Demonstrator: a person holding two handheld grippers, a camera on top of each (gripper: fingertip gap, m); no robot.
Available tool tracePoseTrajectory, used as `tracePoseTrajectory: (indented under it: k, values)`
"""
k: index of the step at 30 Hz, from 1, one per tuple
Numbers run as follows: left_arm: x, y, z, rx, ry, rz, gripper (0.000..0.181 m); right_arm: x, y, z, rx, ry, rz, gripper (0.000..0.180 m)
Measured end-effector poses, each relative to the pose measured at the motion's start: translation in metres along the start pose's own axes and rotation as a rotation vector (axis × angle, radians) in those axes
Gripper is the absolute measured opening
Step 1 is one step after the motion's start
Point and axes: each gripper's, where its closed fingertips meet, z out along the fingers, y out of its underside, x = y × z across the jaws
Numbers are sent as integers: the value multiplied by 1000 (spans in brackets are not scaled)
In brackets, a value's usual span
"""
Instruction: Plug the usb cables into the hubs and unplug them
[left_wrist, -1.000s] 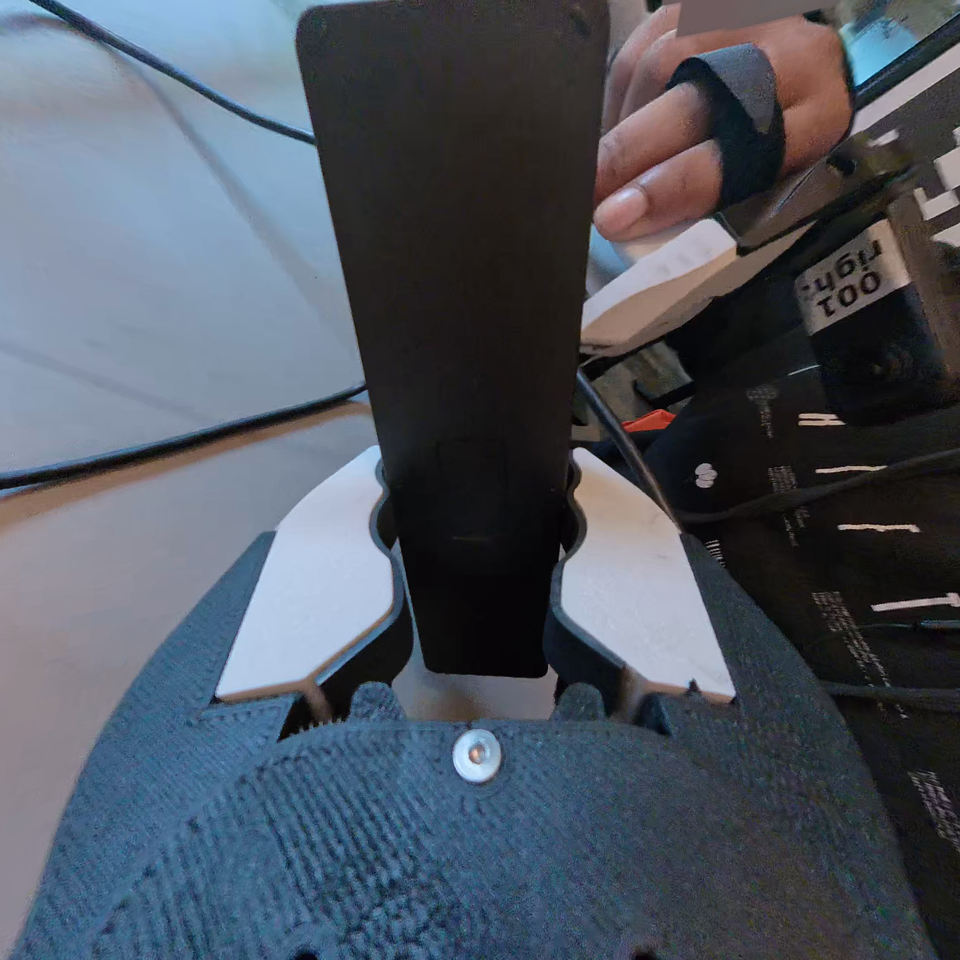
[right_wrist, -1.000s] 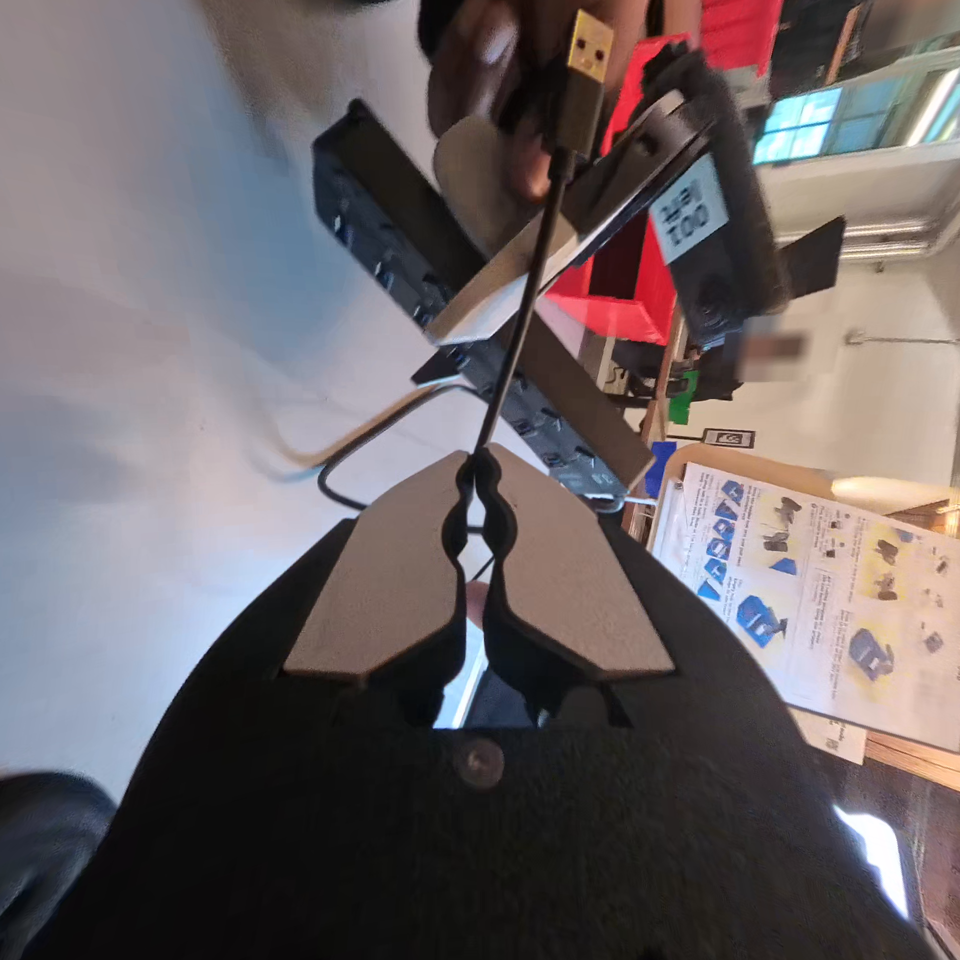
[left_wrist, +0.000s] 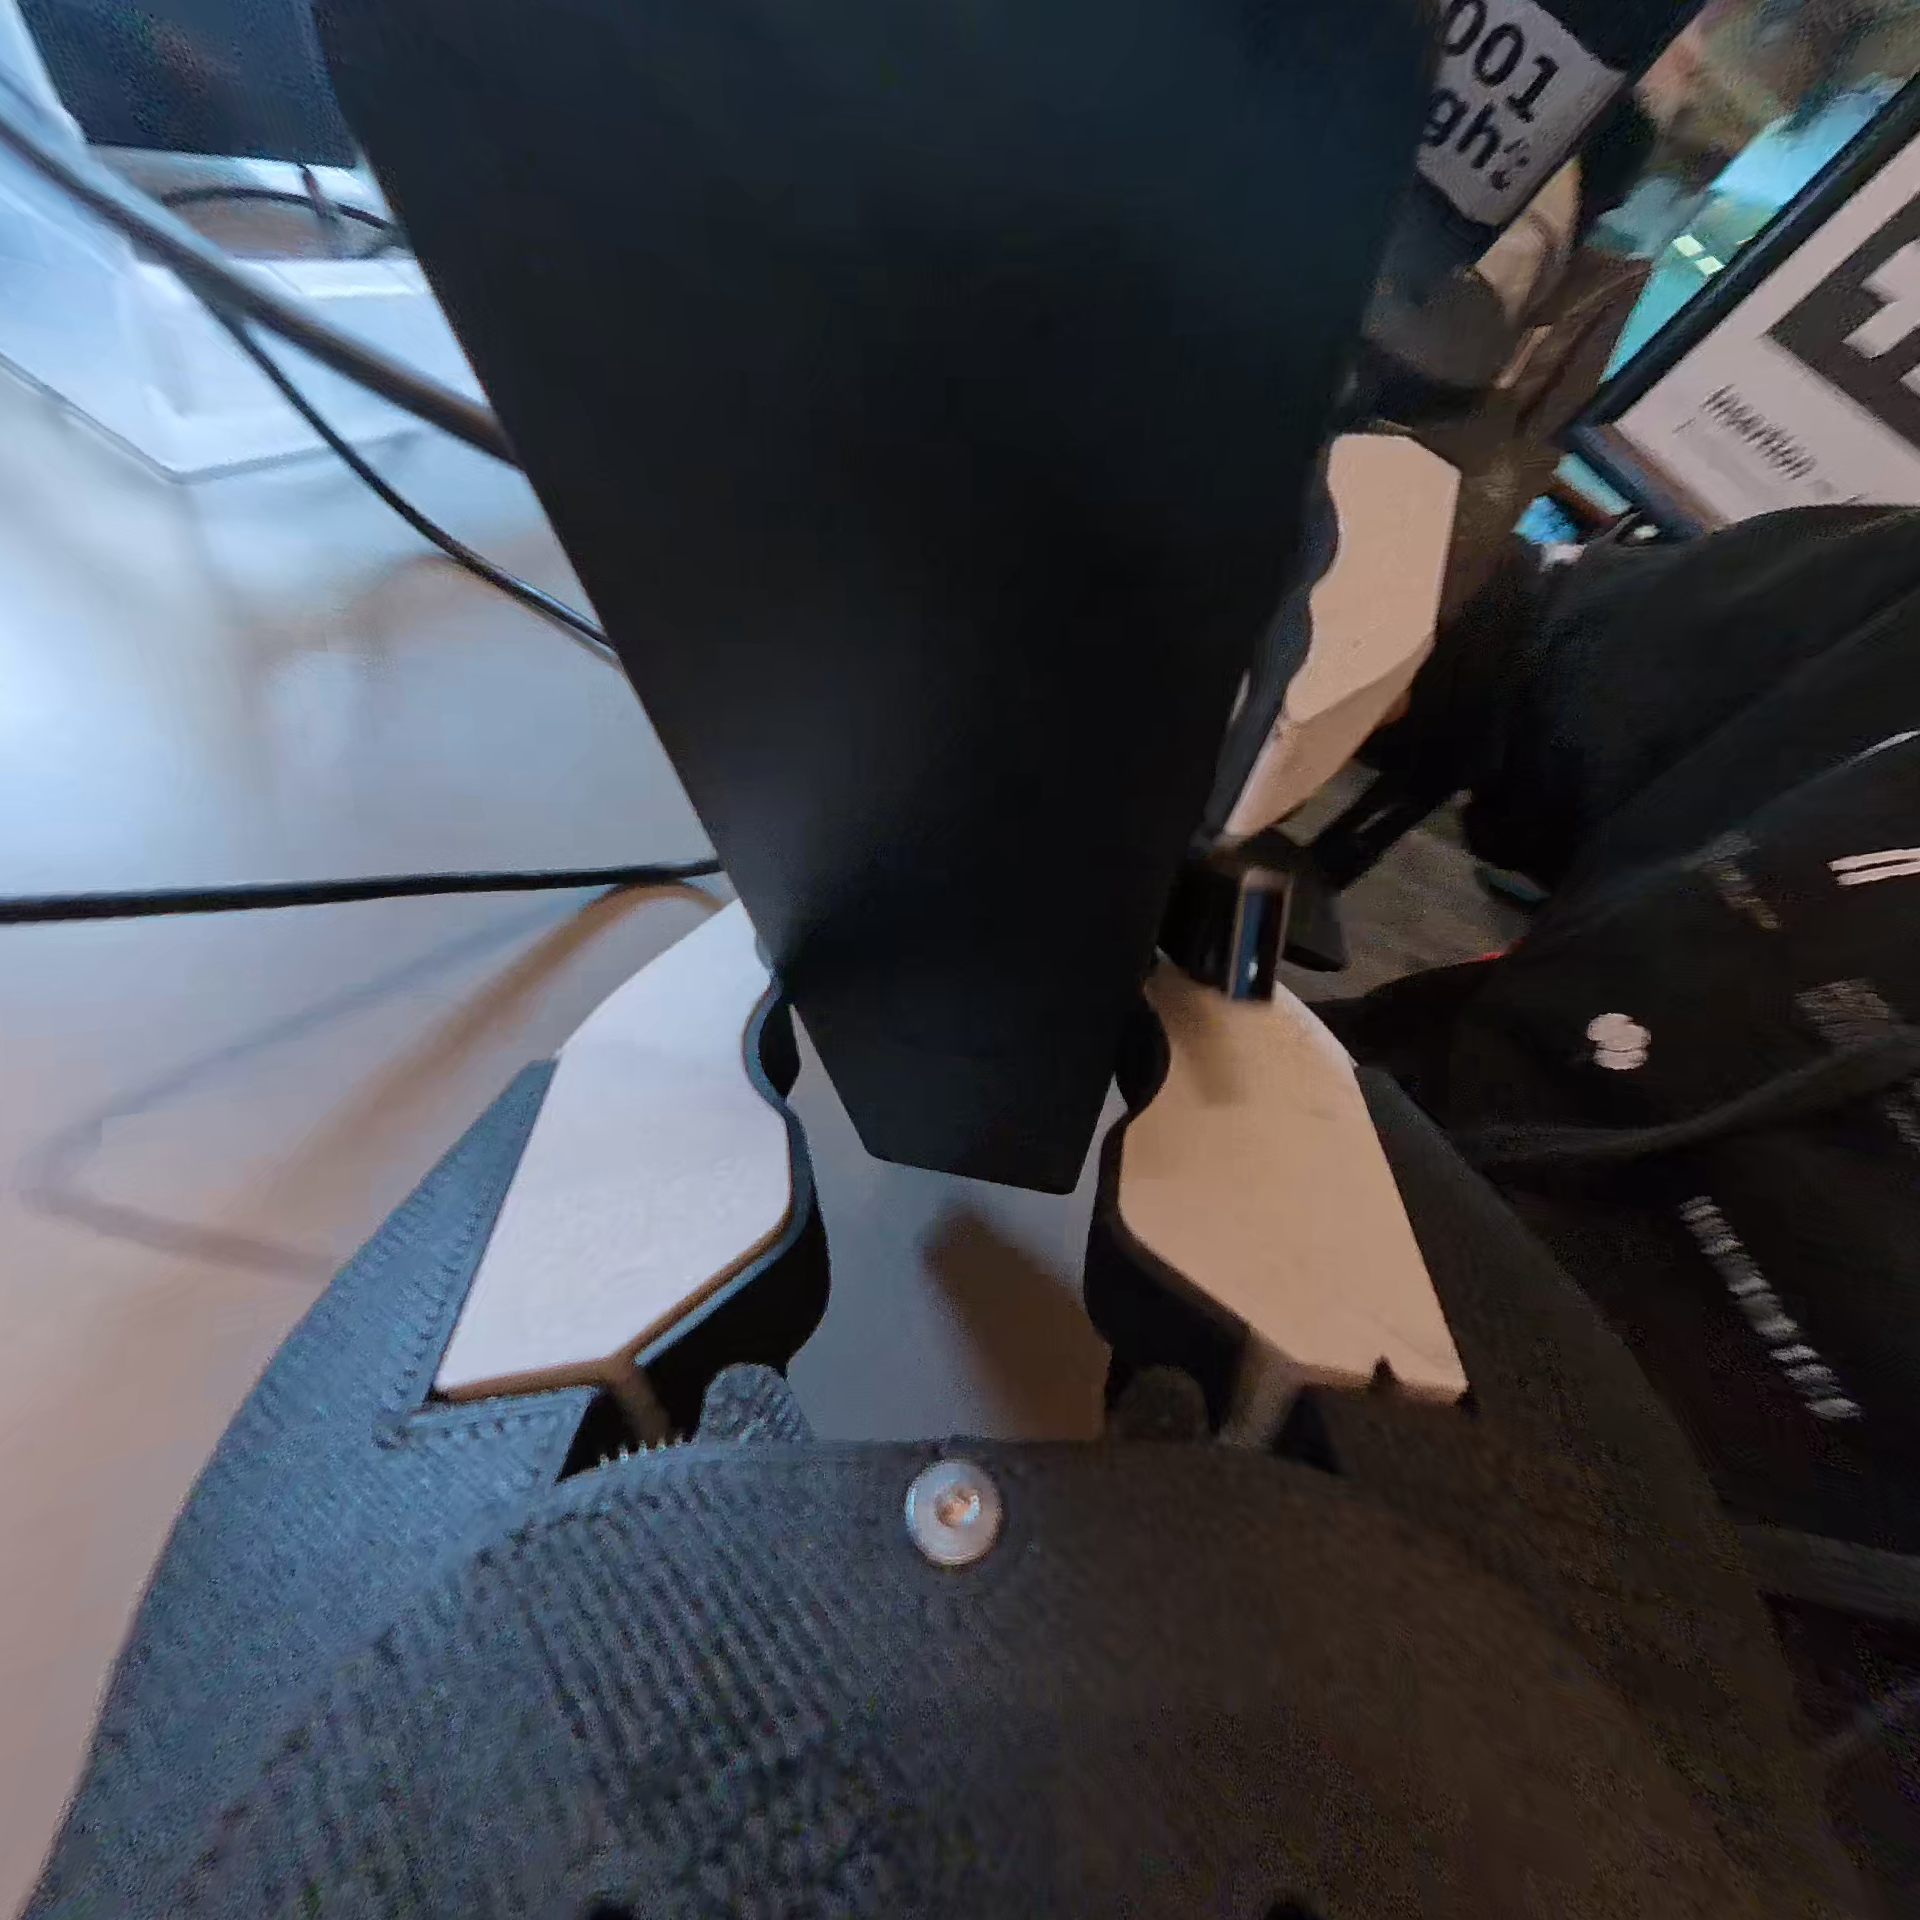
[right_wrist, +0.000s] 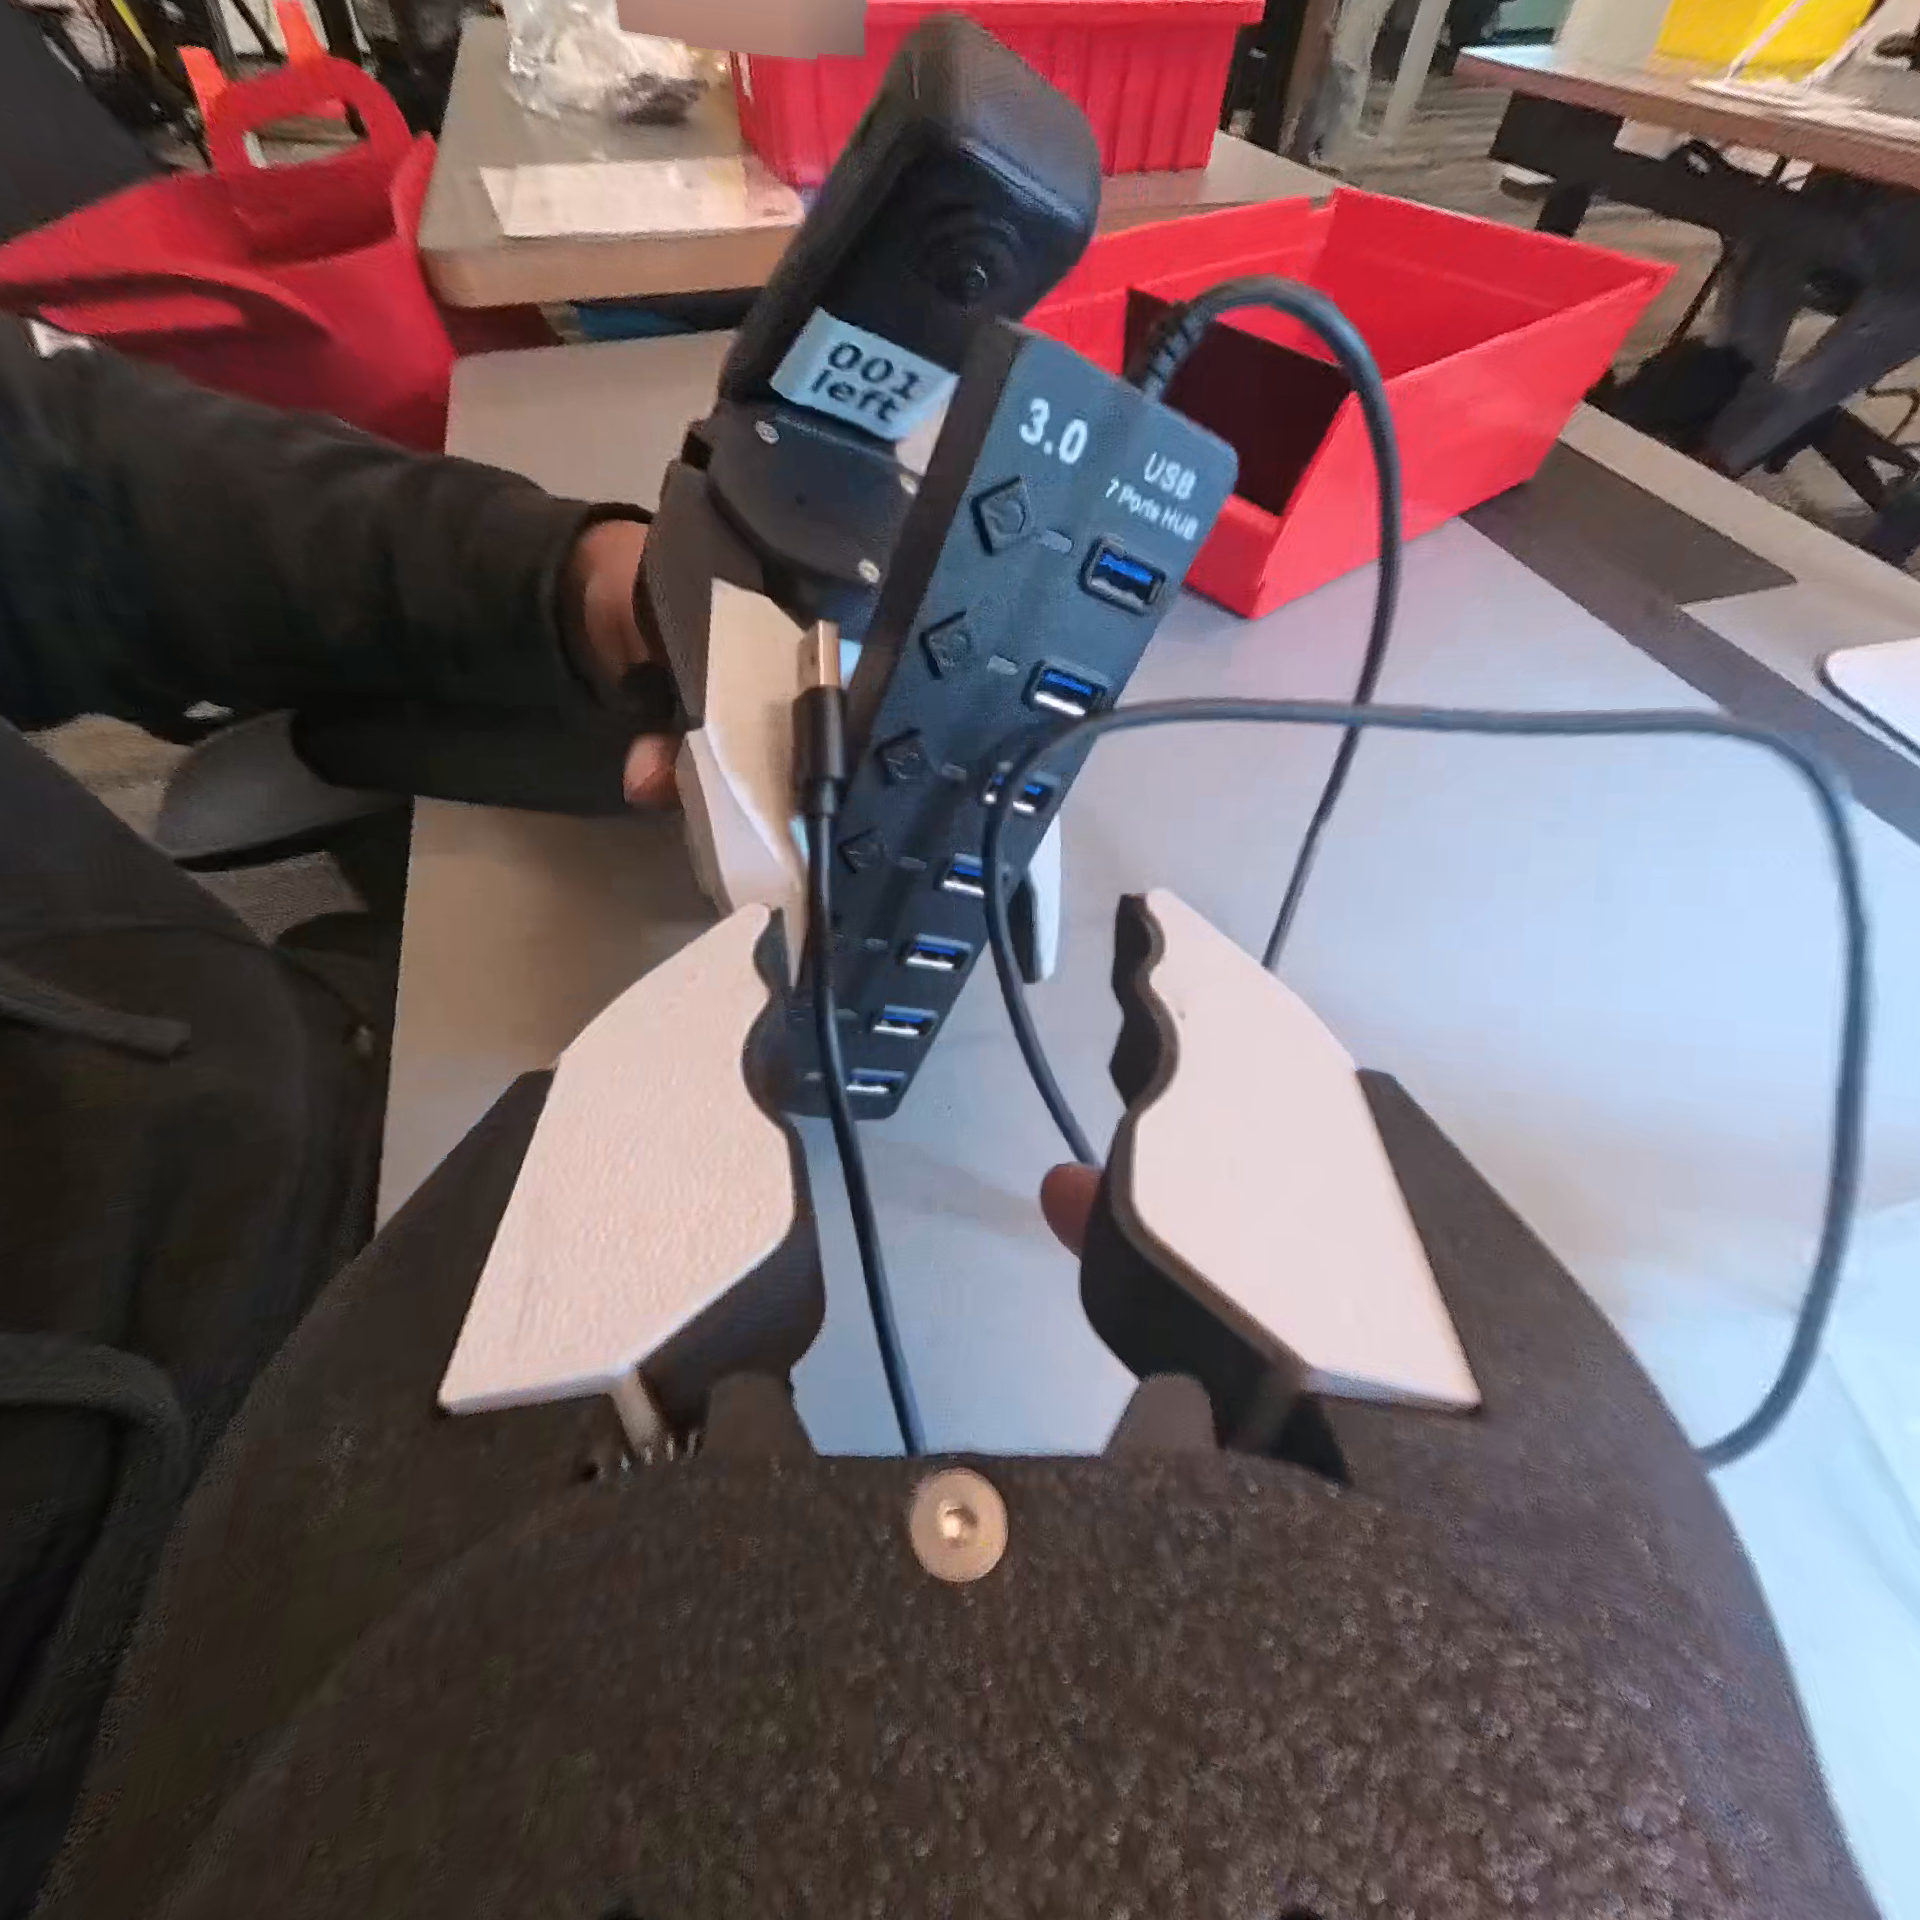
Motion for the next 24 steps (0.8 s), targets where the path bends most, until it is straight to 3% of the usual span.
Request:
tracePoseTrajectory:
  k: [6,11,15,19,24]
  values:
    - [-3,-4,6,22,-82,90,61,-14,19,9,-96,-46,-17,76]
    - [3,1,10,-15,-101,221,60,-6,12,8,-101,-83,13,82]
    - [28,11,19,-68,7,339,60,-24,3,17,-111,-245,-37,86]
    - [48,23,20,-144,134,358,60,-53,-2,20,-82,-434,-148,71]
    - [61,29,11,-158,297,323,60,-65,-10,25,-70,-474,-237,66]
